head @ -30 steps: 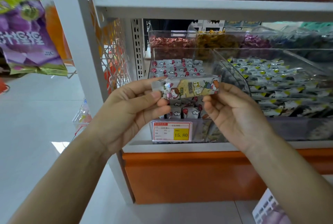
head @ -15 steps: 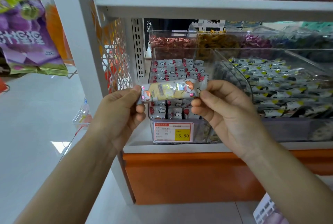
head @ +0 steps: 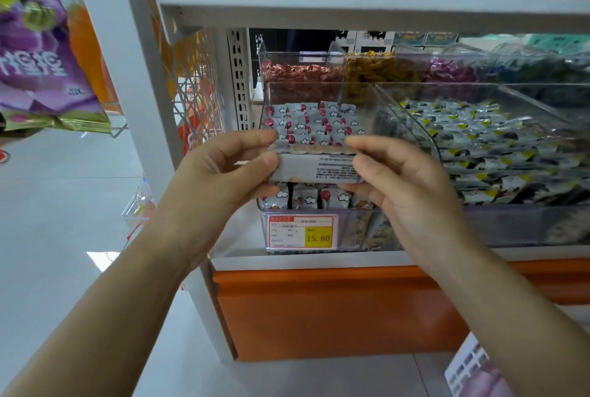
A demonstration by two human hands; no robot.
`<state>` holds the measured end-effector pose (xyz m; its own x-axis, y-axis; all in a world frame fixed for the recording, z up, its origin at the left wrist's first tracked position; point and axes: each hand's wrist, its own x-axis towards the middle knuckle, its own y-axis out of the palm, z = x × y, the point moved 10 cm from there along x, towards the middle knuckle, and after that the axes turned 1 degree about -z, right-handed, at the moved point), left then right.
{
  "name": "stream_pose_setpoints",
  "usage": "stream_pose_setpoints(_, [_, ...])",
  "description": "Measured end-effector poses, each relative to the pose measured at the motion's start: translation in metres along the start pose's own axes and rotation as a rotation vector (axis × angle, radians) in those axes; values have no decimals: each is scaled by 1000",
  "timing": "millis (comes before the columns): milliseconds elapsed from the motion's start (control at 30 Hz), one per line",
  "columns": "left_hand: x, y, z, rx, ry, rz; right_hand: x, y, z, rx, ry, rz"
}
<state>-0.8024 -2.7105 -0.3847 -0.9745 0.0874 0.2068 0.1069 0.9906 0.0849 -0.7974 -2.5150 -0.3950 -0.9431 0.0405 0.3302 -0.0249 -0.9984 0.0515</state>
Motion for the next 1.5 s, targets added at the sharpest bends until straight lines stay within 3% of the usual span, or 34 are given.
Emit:
stream_pose_setpoints(267, [-5, 2, -17, 287, 106, 44, -3, 3, 11, -180, -77, -26])
stream_pose_setpoints(433, [-7, 11, -19, 349, 122, 99, -3, -4, 8, -125, -38, -79])
stream_pose_setpoints(667, [-4, 1, -22, 465, 136, 2, -3, 5, 8, -96, -23, -9])
stream_pose_setpoints(867, [0, -12, -5, 334, 26, -126, -4, 10, 10, -160, -26, 24])
stream_pose_setpoints(1033, [-3, 4, -4, 391, 47, -7, -5, 6, 7, -152, 3, 5])
stream_pose_setpoints(1300, [-2, 6, -10, 433, 76, 26, -2, 12, -11, 15, 268, 210])
stream_pose_setpoints(1500, [-1, 8, -4, 393, 59, 59, -1, 11, -11, -7, 247, 228])
